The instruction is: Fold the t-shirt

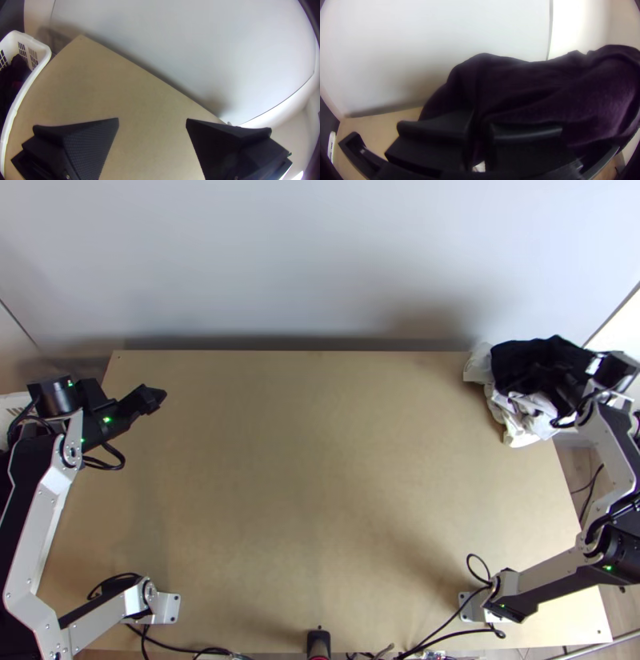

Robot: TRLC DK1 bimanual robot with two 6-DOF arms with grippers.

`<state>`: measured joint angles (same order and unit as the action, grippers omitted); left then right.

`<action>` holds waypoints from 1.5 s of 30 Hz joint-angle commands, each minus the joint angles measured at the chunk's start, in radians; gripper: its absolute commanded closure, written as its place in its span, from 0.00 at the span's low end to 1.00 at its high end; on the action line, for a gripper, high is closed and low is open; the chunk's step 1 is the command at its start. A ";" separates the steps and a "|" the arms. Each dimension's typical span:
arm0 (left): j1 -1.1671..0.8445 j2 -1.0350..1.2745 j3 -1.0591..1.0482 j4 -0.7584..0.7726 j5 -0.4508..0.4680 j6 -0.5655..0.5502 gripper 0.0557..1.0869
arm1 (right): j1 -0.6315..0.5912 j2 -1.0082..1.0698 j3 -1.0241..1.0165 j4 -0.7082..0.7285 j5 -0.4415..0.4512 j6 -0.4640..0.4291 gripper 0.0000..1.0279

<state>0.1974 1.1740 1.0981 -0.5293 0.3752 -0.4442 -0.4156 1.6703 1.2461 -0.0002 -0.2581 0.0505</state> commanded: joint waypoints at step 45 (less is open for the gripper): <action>0.033 -0.100 -0.032 -0.049 0.014 0.012 0.05 | 0.060 -0.187 -0.140 -0.181 0.002 -0.003 0.05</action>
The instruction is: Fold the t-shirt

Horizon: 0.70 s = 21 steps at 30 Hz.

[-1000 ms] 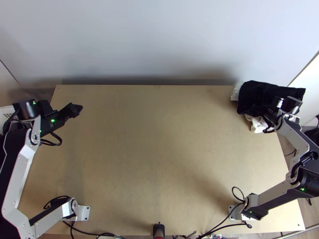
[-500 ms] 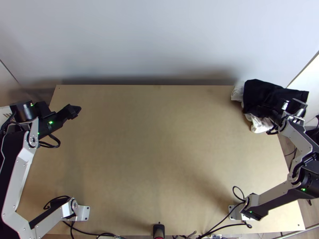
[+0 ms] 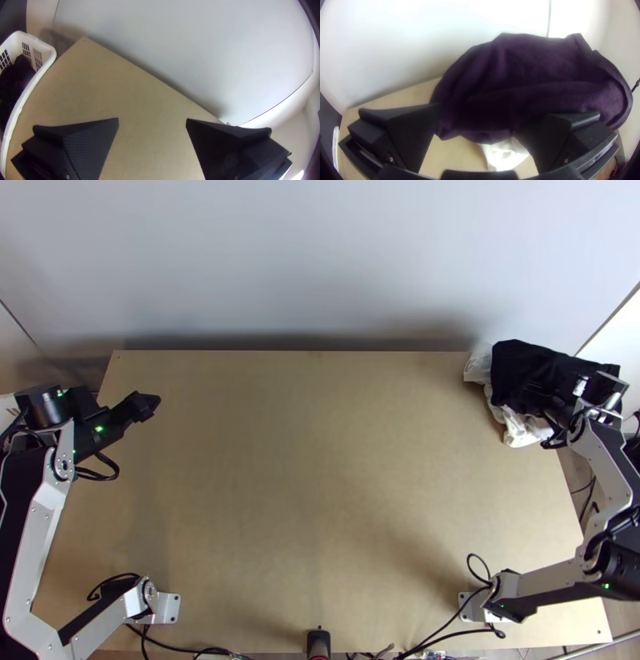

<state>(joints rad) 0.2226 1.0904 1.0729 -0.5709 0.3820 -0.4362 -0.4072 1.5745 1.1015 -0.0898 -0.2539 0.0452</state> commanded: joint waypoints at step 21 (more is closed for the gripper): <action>0.032 -0.099 -0.120 0.008 0.014 0.093 0.05 | 0.243 -0.602 -0.252 -0.330 -0.007 0.062 0.05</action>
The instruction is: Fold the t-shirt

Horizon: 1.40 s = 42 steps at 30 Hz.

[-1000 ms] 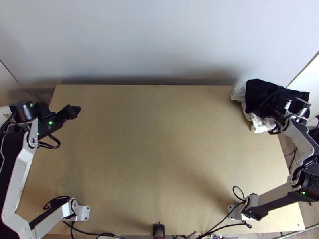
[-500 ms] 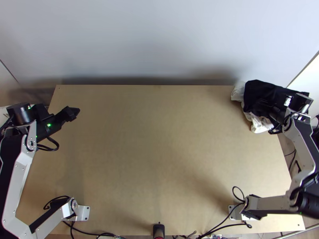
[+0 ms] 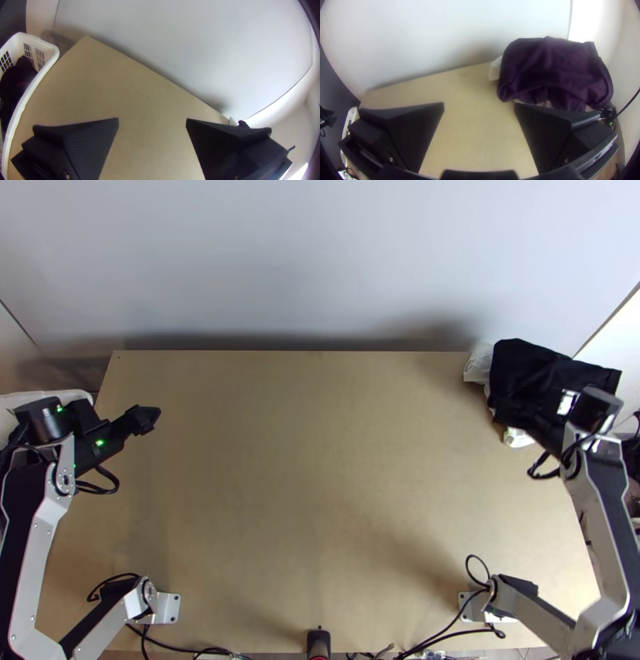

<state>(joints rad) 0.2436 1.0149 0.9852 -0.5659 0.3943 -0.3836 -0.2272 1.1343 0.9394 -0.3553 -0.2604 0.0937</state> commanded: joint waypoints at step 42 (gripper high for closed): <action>-0.121 -0.723 -0.691 0.494 -0.008 0.006 0.05 | 0.307 -1.022 -0.603 0.115 0.141 0.153 0.12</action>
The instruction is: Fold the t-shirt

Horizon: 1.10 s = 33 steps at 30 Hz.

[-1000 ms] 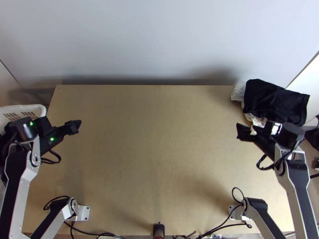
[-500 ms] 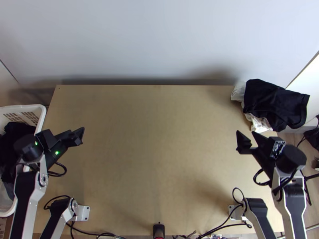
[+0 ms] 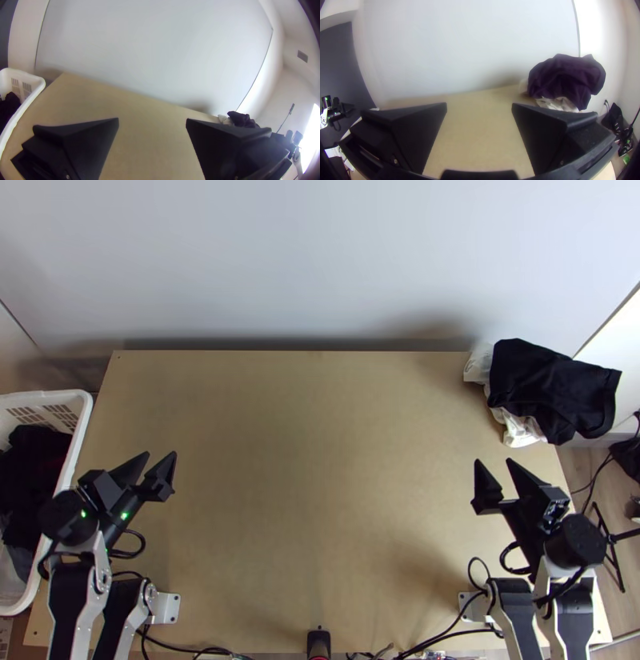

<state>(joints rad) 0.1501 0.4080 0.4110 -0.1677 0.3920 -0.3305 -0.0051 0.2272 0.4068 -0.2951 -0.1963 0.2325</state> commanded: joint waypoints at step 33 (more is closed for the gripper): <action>-0.343 -0.406 -0.333 0.011 -0.143 0.030 0.05 | 0.111 -0.216 -0.215 0.067 -0.037 -0.050 0.12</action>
<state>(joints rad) -0.0826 0.0067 0.0849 -0.1150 0.2909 -0.3222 0.0811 -0.0040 0.1959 -0.2241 -0.2222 0.1783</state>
